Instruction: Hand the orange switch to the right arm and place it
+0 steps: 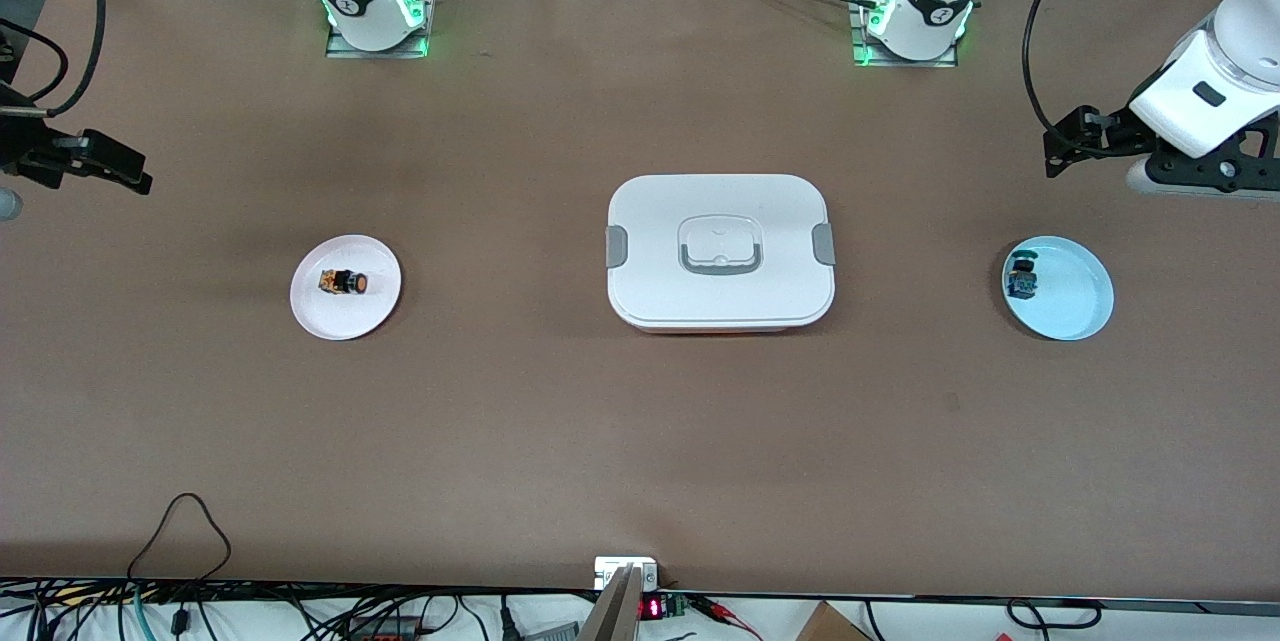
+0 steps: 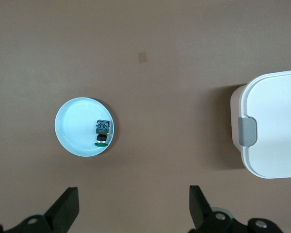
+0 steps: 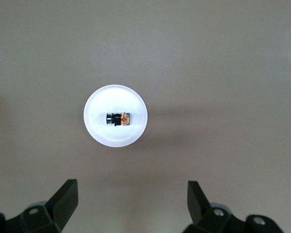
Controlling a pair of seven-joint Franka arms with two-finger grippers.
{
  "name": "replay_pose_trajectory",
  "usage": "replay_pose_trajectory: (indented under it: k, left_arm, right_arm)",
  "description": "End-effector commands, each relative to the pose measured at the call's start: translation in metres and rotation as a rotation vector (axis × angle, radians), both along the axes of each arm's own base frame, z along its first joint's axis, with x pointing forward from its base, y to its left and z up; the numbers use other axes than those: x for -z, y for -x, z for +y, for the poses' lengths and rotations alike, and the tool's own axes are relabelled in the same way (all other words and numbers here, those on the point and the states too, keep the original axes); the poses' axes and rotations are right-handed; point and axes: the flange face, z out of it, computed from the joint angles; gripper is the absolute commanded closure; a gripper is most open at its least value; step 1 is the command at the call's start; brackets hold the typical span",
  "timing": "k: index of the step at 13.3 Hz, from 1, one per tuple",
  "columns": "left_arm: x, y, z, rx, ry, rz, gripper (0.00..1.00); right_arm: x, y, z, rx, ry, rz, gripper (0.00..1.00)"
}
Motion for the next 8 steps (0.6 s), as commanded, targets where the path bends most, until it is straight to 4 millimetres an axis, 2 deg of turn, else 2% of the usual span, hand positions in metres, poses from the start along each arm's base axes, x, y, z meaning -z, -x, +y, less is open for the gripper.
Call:
replay_pose_trajectory:
  k: [1,8]
  left_arm:
    - [-0.002,0.001,-0.001,-0.005,0.021,0.007,0.0]
    - [-0.001,0.001,-0.001,-0.005,0.021,0.008,0.0]
  right_arm:
    - [-0.007,0.015,-0.002,-0.011,-0.02,0.002,0.0]
    - [-0.019,0.012,-0.001,-0.031,-0.026,-0.019,0.0]
